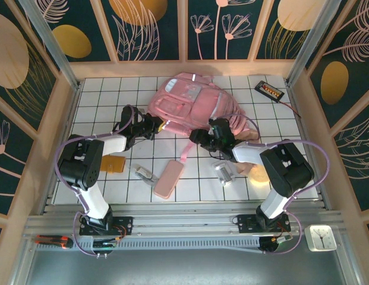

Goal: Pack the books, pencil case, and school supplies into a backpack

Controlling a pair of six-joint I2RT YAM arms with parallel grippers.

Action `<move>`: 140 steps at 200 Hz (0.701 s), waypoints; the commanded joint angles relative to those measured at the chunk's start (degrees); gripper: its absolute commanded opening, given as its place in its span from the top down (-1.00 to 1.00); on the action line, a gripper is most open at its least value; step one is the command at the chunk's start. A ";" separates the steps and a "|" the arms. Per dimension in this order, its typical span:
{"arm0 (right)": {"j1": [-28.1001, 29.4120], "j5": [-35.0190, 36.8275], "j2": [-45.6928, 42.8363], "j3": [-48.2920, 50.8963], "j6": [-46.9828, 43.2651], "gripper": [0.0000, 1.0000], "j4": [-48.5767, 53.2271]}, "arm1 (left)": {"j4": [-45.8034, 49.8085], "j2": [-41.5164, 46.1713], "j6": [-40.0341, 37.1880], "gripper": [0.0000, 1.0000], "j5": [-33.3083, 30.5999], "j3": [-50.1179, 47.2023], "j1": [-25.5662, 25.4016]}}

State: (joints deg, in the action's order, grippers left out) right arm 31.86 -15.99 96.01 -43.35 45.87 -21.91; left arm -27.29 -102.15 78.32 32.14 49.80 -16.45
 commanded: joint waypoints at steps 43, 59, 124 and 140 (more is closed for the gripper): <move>-0.13 2.86 -2.85 1.19 -0.22 0.23 -0.23 | -5.19 3.18 4.51 0.97 7.02 -0.14 -0.65; -0.17 3.24 -3.13 1.16 -0.40 0.35 0.64 | -5.37 3.27 4.58 0.97 6.91 -0.14 -0.65; -0.19 3.24 -3.80 0.90 -0.61 0.82 3.30 | -5.93 3.62 4.96 0.97 6.63 -0.89 -0.64; -0.13 3.54 -4.47 0.98 -0.77 0.98 4.51 | -6.21 3.58 5.02 0.97 6.44 -0.92 -0.67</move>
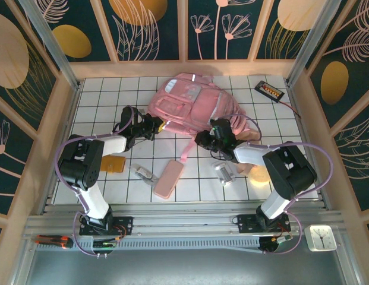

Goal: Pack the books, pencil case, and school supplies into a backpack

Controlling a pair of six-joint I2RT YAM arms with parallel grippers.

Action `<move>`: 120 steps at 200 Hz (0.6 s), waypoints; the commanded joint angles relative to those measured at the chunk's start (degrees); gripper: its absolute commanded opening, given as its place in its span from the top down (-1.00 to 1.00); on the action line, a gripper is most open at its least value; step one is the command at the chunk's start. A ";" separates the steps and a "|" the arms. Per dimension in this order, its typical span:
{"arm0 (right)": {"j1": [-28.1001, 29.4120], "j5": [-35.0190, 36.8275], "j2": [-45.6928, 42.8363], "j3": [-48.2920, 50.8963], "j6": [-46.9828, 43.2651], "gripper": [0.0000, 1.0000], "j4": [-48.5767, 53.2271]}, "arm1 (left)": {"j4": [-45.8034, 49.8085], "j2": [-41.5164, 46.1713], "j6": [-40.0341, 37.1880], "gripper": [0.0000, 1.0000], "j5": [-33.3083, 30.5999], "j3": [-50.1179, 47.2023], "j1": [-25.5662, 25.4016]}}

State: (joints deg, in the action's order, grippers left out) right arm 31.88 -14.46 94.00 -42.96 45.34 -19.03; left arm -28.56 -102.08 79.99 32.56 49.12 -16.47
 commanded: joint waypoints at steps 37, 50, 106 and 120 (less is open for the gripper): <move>-0.19 2.64 -5.27 1.89 -0.56 1.00 4.31 | -4.85 3.55 3.20 0.97 5.38 -0.56 -0.60; -2.04 3.06 -6.88 2.24 -0.82 1.00 6.24 | -4.29 3.55 2.60 0.98 4.92 -0.44 -0.59; -6.78 2.59 -13.00 1.97 -3.93 1.00 23.24 | -1.14 3.56 -0.33 0.98 2.87 0.85 -0.22; -8.18 2.83 -13.32 0.57 -6.32 1.00 29.56 | 1.75 3.55 -2.75 0.98 2.04 1.85 0.24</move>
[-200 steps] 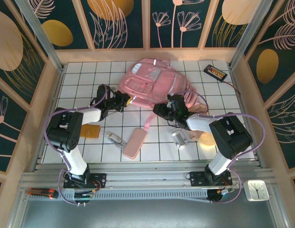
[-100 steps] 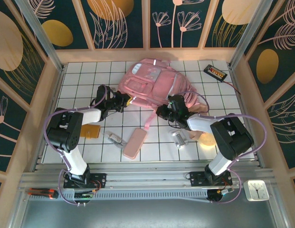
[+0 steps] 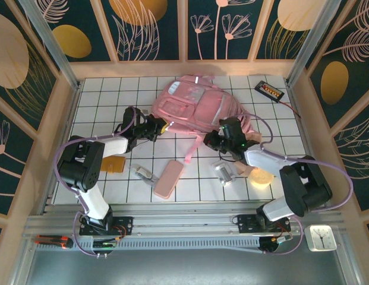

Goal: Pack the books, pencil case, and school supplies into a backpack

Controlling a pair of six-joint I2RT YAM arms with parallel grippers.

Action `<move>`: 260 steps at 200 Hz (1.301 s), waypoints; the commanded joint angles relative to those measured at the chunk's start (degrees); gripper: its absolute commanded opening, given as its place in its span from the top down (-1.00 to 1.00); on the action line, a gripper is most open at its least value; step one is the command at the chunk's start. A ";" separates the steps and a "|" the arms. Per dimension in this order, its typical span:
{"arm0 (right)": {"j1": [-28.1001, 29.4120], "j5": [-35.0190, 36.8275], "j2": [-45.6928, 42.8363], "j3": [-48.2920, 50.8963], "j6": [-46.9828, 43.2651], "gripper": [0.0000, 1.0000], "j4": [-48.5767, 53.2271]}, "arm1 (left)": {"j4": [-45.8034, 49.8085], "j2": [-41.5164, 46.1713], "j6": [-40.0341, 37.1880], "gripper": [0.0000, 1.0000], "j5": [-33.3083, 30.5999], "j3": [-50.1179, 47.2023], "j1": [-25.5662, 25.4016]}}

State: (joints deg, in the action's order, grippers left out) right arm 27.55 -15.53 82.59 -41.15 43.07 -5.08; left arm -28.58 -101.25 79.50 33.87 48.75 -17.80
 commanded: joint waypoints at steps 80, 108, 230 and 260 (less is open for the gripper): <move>-7.52 10.21 -0.46 -8.56 -14.17 1.00 32.54 | 12.54 4.49 -12.64 0.98 -0.85 6.44 6.16; -7.72 8.42 -0.61 -9.87 -16.01 1.00 31.38 | 17.23 3.51 -17.20 0.97 0.06 9.77 8.43; 3.48 -2.60 9.21 -11.60 -5.45 -0.31 14.32 | 18.78 0.22 -19.30 0.97 3.44 11.75 9.72; 4.62 1.02 10.19 -11.00 -1.99 -0.30 12.21 | 19.30 0.89 -19.12 0.97 3.40 11.80 9.72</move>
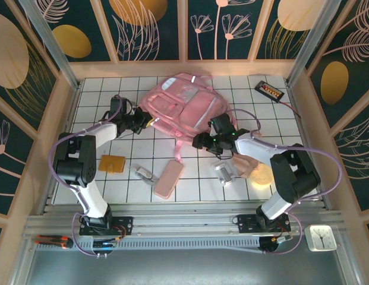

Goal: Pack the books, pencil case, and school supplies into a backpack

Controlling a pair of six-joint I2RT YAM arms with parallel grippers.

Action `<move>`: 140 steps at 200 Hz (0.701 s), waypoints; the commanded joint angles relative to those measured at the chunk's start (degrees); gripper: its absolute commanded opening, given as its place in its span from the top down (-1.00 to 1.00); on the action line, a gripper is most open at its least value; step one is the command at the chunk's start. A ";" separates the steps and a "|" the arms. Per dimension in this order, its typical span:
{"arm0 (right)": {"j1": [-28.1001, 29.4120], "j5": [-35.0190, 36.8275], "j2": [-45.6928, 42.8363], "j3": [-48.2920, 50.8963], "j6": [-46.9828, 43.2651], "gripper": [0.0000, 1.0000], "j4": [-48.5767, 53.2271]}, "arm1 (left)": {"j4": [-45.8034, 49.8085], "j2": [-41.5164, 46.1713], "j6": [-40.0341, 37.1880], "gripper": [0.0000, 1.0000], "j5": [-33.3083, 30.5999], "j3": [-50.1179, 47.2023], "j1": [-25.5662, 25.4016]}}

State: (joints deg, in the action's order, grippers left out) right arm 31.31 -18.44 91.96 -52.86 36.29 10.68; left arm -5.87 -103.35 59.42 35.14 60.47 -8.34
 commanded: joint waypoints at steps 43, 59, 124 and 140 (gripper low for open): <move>0.93 5.96 1.85 2.22 6.43 -0.18 -5.81 | -3.10 3.44 1.31 0.97 2.07 0.18 0.30; 1.14 6.02 2.63 2.42 6.76 -0.10 -6.98 | -3.10 3.59 1.47 0.98 1.99 0.18 0.25; 2.26 8.33 2.80 3.04 6.60 0.46 -5.94 | -3.32 3.24 1.78 0.98 1.97 0.33 0.25; 2.26 8.59 2.42 3.12 6.17 0.53 -5.17 | -3.60 2.91 1.76 0.98 2.06 0.27 0.25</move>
State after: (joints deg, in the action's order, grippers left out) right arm 33.28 -12.64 94.59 -50.76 42.76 4.47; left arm -6.17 -103.00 60.05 35.35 60.42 -8.36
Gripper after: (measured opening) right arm 0.267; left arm 0.052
